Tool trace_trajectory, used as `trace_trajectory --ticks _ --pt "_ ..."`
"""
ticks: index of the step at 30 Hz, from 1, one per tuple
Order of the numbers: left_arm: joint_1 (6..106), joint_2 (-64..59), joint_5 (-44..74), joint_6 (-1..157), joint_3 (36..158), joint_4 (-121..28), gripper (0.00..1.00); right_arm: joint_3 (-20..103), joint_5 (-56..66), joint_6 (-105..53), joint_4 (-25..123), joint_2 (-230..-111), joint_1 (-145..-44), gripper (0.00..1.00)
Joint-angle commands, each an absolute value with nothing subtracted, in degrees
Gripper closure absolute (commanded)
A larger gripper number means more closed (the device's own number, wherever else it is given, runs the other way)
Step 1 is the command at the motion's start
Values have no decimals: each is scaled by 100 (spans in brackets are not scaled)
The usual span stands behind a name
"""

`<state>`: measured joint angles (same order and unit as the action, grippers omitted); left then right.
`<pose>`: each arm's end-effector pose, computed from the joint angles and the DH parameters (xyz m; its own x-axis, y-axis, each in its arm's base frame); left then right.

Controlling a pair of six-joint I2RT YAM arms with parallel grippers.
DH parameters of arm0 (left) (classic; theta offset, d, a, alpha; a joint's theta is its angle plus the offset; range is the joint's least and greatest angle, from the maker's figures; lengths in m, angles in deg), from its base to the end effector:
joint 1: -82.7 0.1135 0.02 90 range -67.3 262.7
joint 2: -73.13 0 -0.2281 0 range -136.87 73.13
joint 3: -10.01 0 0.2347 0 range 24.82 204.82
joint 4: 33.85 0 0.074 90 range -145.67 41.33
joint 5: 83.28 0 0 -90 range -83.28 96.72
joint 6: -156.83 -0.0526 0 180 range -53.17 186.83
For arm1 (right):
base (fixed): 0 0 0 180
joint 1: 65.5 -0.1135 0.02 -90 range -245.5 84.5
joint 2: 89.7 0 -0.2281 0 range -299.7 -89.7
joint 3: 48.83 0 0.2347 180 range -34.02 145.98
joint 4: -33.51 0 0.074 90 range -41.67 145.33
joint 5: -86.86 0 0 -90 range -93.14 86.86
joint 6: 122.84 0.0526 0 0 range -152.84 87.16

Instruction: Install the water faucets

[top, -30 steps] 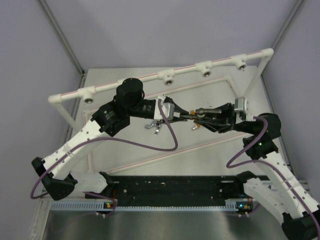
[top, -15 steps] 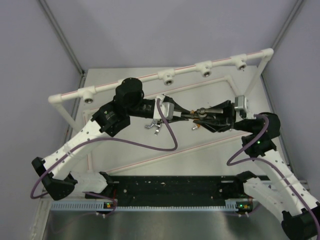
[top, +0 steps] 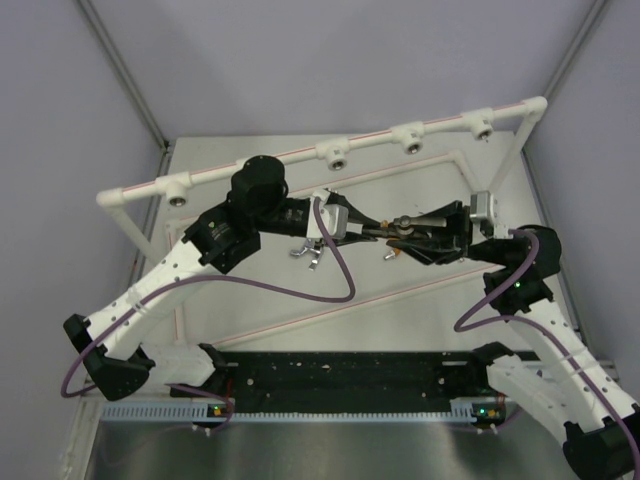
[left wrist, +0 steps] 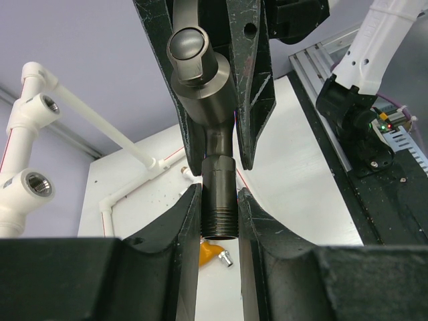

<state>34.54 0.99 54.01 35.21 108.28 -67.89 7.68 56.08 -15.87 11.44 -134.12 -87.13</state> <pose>0.1509 -0.2265 0.4189 0.4413 0.0402 -0.8965 0.8919 -0.1302 0.4332 0.1415 0.1047 0.3790 0.2513 0.2603 -0.9322 -0.9648 0.1439 -0.2199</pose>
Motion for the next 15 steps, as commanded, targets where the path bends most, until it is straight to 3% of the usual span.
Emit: trace_trajectory --ticks 1,15 --pt "3419 237 5463 3475 10858 -6422 100 870 5663 -1508 948 -13364 -8756 64" --pt "3427 238 5471 3440 10867 -6475 100 879 5602 -1526 992 -13320 -8756 62"
